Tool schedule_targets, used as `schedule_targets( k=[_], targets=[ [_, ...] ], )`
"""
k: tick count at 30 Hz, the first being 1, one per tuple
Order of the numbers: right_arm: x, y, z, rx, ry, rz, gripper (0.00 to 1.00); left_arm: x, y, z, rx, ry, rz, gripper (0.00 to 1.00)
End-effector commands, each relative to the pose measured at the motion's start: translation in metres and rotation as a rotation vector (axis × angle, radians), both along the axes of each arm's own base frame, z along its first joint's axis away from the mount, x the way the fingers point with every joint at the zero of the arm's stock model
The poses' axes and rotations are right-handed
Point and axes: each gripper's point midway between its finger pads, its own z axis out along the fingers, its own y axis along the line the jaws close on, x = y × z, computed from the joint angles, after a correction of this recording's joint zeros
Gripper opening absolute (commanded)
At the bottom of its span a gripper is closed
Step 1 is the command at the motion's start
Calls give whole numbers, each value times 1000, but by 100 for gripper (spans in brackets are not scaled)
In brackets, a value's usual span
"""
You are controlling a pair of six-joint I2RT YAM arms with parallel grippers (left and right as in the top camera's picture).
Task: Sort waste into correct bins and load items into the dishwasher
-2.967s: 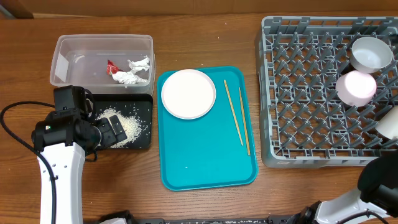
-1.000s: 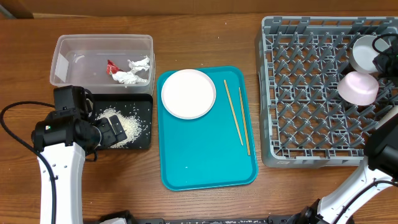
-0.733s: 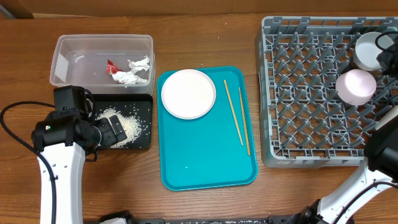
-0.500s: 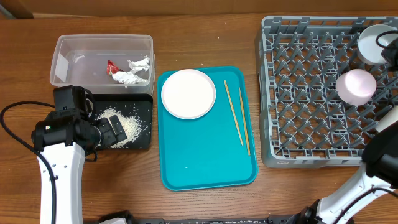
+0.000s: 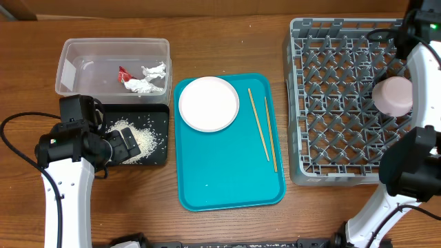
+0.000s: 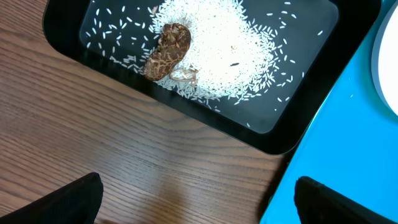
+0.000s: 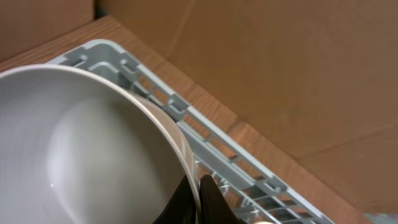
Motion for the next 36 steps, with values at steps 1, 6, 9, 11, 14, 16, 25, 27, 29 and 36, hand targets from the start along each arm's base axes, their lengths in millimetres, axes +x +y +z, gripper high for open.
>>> schedule_targets(
  k=[1, 6, 9, 11, 14, 16, 25, 27, 29, 36],
  targets=[
    [-12, 1, 8, -82, 3, -59, 4, 0, 2, 1, 6, -1, -5, 100],
    [-7, 16, -19, -84, 78, -2, 4, 0, 2, 1, 6, -1, -4, 100],
    [-3, 29, -31, -84, 100, 31, 4, 0, 2, 1, 6, -1, -4, 100],
    [0, 43, -40, -81, 120, 63, 4, 0, 2, 1, 6, -1, -4, 100],
    [2, 60, -52, -79, 151, 101, 4, 0, 2, 1, 6, -1, -4, 100],
    [2, 67, -58, -78, 166, 116, 4, 0, 2, 1, 6, -1, -4, 100],
    [-10, 62, -40, -238, 180, 26, 4, 0, 2, 1, 6, -1, -4, 100],
    [-16, 57, -23, -325, 166, -39, 4, 0, 2, 1, 6, -1, -4, 100],
    [-17, 54, -17, -356, 157, -62, 4, 0, 2, 1, 6, -1, -5, 100],
    [0, 61, -44, -227, 206, 81, 4, 0, 2, 1, 6, -1, -4, 100]
  ],
)
